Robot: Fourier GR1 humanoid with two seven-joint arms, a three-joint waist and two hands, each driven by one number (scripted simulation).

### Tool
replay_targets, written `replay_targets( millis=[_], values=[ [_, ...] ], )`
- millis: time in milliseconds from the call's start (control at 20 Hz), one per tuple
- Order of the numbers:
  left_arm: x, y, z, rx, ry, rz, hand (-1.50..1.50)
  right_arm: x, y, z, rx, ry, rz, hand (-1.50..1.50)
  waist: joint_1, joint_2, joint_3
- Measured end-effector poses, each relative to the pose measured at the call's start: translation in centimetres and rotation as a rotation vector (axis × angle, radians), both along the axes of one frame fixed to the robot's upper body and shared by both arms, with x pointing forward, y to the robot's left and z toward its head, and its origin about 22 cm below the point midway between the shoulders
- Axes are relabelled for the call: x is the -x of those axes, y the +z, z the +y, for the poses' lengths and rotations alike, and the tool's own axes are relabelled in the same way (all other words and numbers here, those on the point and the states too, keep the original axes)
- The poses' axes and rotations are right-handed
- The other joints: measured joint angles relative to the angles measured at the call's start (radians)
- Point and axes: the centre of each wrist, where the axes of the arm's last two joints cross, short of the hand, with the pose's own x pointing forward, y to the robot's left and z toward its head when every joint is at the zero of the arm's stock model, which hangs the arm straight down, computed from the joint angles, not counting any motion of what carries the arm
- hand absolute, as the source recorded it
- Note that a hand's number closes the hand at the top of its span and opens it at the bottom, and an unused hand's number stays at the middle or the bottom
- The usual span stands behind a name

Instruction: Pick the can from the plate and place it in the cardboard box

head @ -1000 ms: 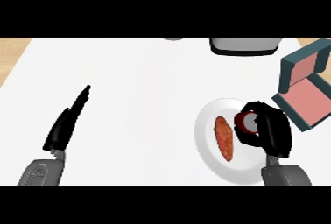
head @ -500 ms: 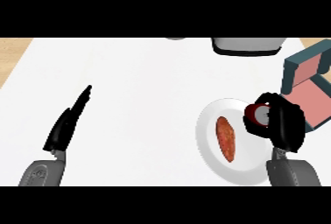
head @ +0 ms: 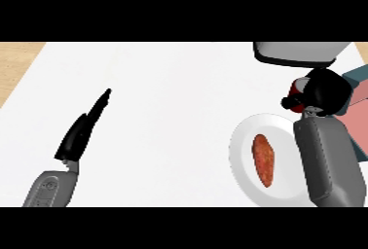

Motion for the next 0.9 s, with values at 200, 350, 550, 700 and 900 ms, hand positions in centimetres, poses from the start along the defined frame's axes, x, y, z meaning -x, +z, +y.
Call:
replay_targets(
  millis=[200,350,550,700,900],
  values=[
    [-0.1,-0.1,-0.1,0.006,-0.003,0.009,0.00,-3.8,5.8,1.6,0.091,-0.170,0.016,1.50,0.003,-0.004,0.001],
    [-0.5,-0.2,-0.2,0.003,0.009,0.013,0.00,-5.8,9.1,3.4,0.141,-0.246,0.011,1.50,-0.011,-0.006,0.002],
    [-0.4,-0.5,0.0,0.000,0.023,0.014,0.00,-7.4,12.3,4.1,0.184,-0.312,-0.006,1.50,-0.027,-0.010,0.003],
    [-0.1,-0.5,0.5,-0.002,0.036,0.018,0.00,-8.0,14.3,4.3,0.201,-0.348,-0.036,1.50,-0.042,-0.015,0.004],
    [0.6,-1.2,1.0,0.001,0.056,0.027,0.00,-8.3,16.0,3.4,0.210,-0.401,-0.063,1.50,-0.061,-0.021,0.004]
  ],
)
